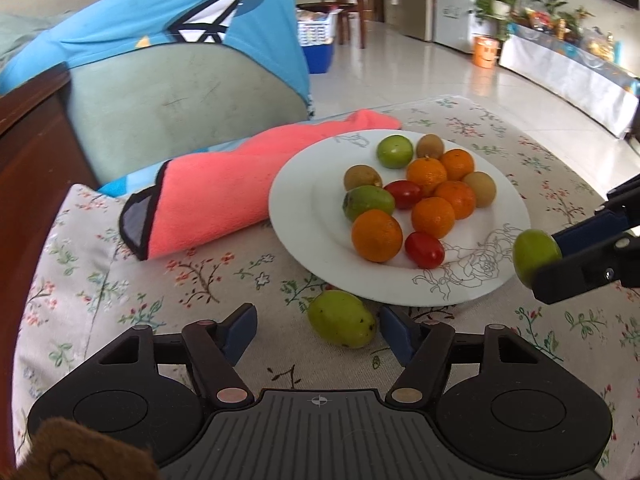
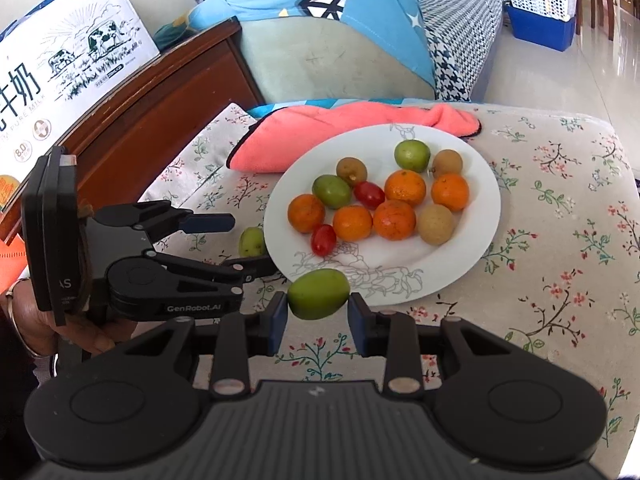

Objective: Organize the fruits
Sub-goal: 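Grasp a green pear with the right tool while the left tool grasps a green fruit, then carry the green fruits over the plate and lower them with both tools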

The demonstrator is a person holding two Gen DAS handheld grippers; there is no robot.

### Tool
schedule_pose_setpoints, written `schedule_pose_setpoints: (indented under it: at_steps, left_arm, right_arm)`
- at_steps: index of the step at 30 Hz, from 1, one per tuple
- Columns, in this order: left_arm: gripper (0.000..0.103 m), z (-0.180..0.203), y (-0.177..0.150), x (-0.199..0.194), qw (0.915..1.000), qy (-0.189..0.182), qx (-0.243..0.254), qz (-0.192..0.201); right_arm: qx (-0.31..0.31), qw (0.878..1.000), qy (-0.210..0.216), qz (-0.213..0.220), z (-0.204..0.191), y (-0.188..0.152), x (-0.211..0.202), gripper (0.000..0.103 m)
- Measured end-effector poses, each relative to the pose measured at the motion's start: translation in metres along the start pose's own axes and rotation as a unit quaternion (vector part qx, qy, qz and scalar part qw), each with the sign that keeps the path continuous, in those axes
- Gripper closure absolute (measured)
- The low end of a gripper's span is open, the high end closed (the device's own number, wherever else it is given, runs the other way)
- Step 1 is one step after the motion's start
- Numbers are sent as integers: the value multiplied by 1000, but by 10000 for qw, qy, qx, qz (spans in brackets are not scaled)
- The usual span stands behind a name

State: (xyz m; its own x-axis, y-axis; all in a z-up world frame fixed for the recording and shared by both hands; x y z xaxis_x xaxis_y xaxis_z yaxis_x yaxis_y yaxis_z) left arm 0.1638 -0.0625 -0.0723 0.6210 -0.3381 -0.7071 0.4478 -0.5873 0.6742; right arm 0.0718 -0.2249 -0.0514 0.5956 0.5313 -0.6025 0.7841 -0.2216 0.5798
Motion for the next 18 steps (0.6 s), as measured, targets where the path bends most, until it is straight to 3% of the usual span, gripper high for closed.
schedule_pose_setpoints:
  at_steps: [8, 10, 13, 18]
  left_arm:
    - [50, -6, 2, 6, 9984, -554, 59, 6]
    - [62, -4, 2, 5, 9977, -675, 97, 28]
    - [70, -1, 2, 4, 9971, -748, 118, 38]
    - [70, 4, 0, -1, 9985, -529, 124, 9]
  right_arm:
    - [124, 9999, 71, 14, 2, 1, 0, 70]
    - [121, 9999, 88, 3, 1, 1, 1, 70]
    - [110, 9999, 71, -9, 0, 0, 2, 70]
    - [156, 9999, 31, -51, 3, 0, 4, 70]
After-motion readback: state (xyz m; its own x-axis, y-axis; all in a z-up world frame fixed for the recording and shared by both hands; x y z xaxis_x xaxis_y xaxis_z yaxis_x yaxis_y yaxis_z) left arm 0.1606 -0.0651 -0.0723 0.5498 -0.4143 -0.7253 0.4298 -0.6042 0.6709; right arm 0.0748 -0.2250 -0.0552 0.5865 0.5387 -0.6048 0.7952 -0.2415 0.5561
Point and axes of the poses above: each gripper's, at about its wrist camera, not at the fingertips, and x roughly the way its jaws point, z to its right, y to its top, the point moved 5 cm from there along x, roughly the way its jaws point, and after that the axes turned 12 degrees about y, right-handed, at the moved point
